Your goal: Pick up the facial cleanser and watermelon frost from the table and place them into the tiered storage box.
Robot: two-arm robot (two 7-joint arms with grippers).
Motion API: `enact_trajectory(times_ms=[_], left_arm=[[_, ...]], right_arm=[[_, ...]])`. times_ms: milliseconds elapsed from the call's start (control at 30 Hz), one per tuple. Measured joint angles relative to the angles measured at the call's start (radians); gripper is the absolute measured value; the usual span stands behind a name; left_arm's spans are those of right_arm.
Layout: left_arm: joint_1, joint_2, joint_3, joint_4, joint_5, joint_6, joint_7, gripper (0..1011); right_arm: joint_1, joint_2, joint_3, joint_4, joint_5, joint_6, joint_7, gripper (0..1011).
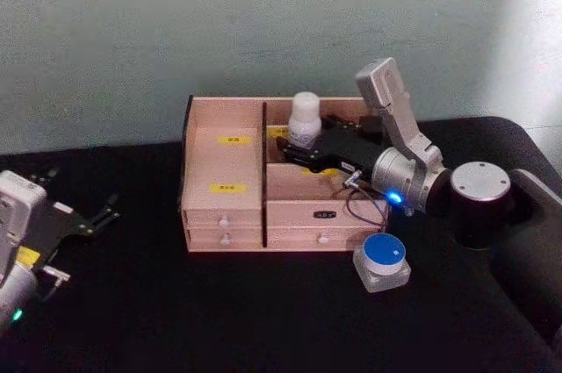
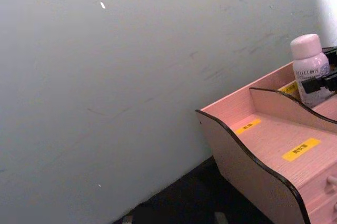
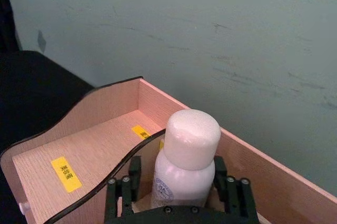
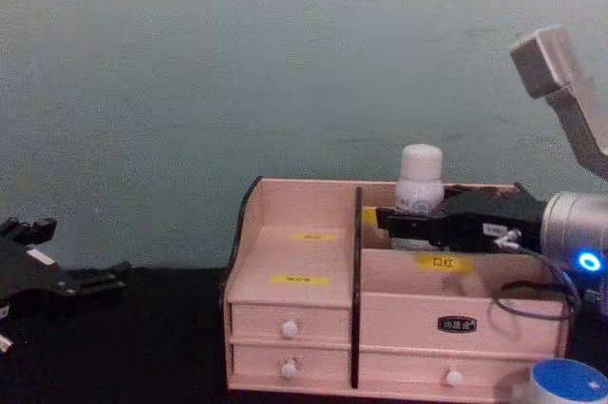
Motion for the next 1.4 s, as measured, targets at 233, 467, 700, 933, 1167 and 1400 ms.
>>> enact_trajectory(times_ms=[233,467,700,933,1167,1400], left_arm=[[0.0,0.0,0.0,0.0,0.0,0.0,0.0,1001],[0.0,0.0,0.0,0.0,0.0,0.0,0.0,1001],[0.0,0.0,0.0,0.0,0.0,0.0,0.0,1001],[0.0,0.0,0.0,0.0,0.0,0.0,0.0,1001],[0.0,0.0,0.0,0.0,0.0,0.0,0.0,1002],[0.0,0.0,0.0,0.0,0.0,0.0,0.0,1002]], right_arm=[[0.0,0.0,0.0,0.0,0.001,-0.001,0.0,999],[0.0,0.0,0.0,0.0,0.001,-0.001,0.0,1002],[-0.032,0.011,0.024,-0.067,0.006,-0.006,-0.026,1002],[-0.073,0.032,0.051,-0.153,0.022,0.0,-0.04,1003],[-0.147,0.077,0.082,-0.28,0.053,0.026,-0.04,1002],[-0.277,0.16,0.119,-0.458,0.102,0.063,-0.032,1002]])
